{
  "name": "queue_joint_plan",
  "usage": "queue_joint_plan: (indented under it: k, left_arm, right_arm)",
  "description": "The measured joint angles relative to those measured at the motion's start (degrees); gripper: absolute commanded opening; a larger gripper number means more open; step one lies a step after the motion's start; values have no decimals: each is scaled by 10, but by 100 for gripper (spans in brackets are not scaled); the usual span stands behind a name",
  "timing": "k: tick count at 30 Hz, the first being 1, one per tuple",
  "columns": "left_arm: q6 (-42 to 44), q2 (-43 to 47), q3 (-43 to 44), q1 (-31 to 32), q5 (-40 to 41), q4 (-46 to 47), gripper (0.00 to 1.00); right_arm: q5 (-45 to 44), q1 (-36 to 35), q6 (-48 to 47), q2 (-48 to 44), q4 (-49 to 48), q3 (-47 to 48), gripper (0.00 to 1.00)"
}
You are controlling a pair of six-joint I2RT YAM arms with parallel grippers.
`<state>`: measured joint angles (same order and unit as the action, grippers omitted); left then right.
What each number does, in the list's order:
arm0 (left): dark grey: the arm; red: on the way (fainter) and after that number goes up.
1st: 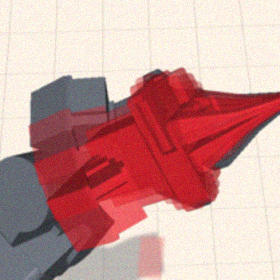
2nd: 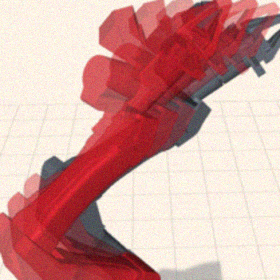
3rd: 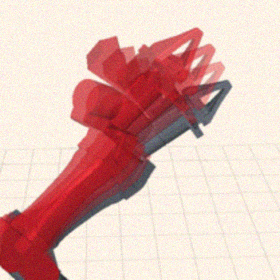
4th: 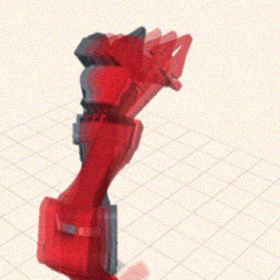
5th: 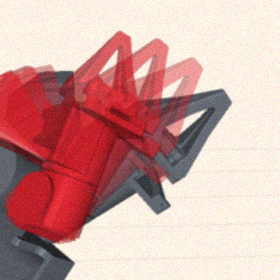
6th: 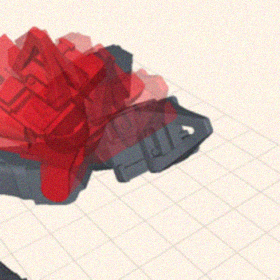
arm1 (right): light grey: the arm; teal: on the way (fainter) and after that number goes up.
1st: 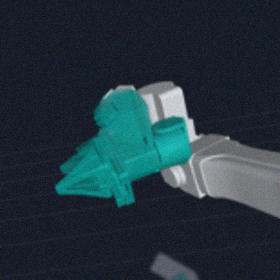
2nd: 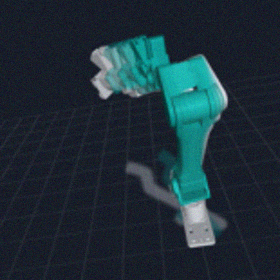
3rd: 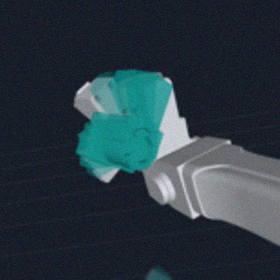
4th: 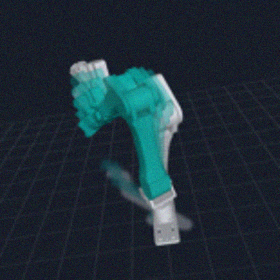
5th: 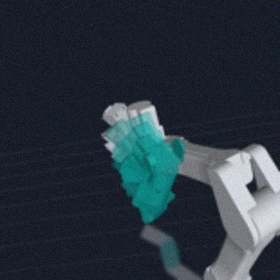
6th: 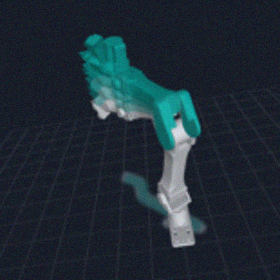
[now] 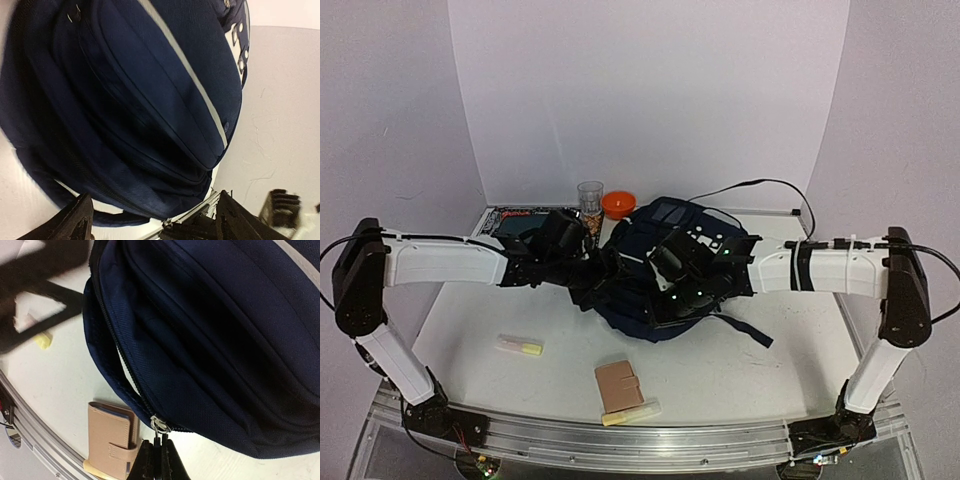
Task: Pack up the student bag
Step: Hold the student bag at the center of the board, then zip the student bag into the largest pocket of the bag.
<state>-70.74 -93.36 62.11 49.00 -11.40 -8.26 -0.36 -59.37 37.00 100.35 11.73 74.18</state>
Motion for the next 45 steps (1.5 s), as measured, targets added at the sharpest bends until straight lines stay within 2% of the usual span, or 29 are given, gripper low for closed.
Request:
queue_joint_plan:
  k: [3, 5, 6, 9, 11, 18, 23, 28, 35, 41, 45]
  left_arm:
    - [-20, -27, -2, 16, 0, 27, 72]
    - [-32, -43, -6, 22, 0, 42, 60]
    - [-35, -49, -7, 22, 0, 49, 51]
    - [-44, -69, -6, 21, -4, 64, 16]
    - [-45, -79, -6, 21, -5, 68, 1]
    - [-44, -75, -20, 23, -3, 85, 0]
    - [-36, -55, -26, 32, -4, 94, 0]
    - [-23, -32, -26, 34, -18, 122, 0]
    - [3, -1, -42, 18, -50, 129, 0]
    - [4, 17, -37, 13, -58, 112, 0]
    - [4, 12, -2, 13, -55, 87, 0]
  right_arm:
    - [2, -2, -5, 6, -2, 9, 0]
    - [2, -2, -9, 6, -1, 10, 0]
    - [2, -2, -11, 7, 1, 10, 0]
    - [1, -2, -17, 7, 4, 10, 0]
    - [-2, -2, -22, 7, 6, 10, 0]
    - [-33, 4, -46, -3, 22, 1, 0]
    - [-27, 56, -61, -89, 41, -80, 0]
    - [33, 127, -85, -164, 26, -129, 0]
    - [150, 191, -102, -180, -26, -160, 0]
    - [218, 211, -124, -193, -43, -162, 0]
    - [210, 205, -125, -195, -13, -131, 0]
